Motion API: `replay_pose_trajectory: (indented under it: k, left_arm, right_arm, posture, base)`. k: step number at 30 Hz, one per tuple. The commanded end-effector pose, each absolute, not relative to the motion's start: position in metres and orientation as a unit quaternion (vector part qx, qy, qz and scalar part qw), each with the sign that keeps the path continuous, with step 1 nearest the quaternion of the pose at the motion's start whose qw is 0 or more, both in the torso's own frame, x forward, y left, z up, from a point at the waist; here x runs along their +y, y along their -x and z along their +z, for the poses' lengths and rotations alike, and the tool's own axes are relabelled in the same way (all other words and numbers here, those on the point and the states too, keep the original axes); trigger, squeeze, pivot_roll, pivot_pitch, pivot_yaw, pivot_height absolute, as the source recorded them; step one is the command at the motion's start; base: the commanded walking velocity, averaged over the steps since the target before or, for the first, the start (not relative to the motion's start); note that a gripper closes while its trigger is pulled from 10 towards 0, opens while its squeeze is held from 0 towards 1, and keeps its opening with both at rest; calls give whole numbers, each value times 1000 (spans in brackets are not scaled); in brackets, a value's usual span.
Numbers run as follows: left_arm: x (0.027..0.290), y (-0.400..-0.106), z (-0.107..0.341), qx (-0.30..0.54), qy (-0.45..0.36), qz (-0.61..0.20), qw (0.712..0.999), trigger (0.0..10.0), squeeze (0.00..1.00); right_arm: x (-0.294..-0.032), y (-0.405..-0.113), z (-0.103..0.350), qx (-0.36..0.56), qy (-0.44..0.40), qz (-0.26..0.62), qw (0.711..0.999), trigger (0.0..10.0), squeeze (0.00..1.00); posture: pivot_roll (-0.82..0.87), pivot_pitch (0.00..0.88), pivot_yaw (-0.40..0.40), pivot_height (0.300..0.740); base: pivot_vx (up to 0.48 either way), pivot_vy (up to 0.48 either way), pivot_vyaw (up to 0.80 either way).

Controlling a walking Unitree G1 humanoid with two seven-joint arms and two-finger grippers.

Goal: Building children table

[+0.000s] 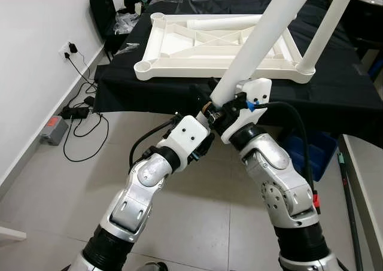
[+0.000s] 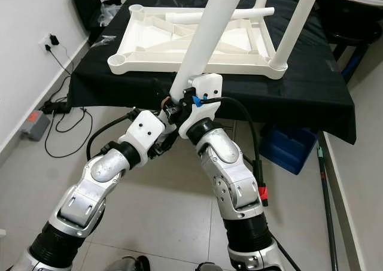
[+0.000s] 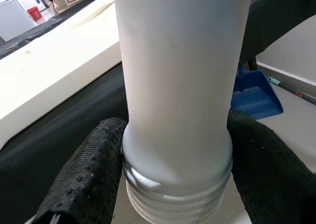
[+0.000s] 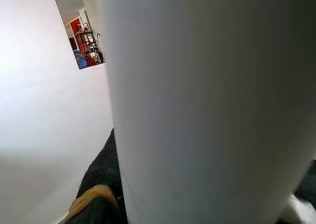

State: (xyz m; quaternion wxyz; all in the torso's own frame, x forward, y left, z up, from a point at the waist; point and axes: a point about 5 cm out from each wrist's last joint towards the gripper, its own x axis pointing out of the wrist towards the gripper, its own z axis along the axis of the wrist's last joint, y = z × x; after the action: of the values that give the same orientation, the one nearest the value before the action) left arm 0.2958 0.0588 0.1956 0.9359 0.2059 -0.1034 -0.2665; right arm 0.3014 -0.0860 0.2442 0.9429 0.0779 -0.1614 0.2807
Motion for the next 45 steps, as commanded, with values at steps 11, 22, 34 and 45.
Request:
replay_pose_trajectory:
  k: [11,22,34,45]
  left_arm:
    - [68,-299,186,-95,-238,-244,935,10000,1000]
    - [68,-302,187,-113,-267,-243,926,10000,0]
    - [68,-308,183,-124,-281,-240,921,10000,0]
    - [64,-304,186,-152,-272,-251,917,0,0]
  right_arm:
    - [-85,-299,252,-175,-67,292,938,0,0]
    - [-83,-296,256,-183,-64,300,934,0,0]
    - [-79,-292,257,-181,-68,313,930,0,0]
    - [-77,-290,255,-175,-71,321,928,0,0]
  posture:
    - [72,166,-8,740]
    - [67,156,-6,740]
    - [67,158,-7,740]
    - [71,164,-8,740]
  base:
    - [0,0,0]
    - [0,0,0]
    - [0,0,0]
    - [0,0,0]
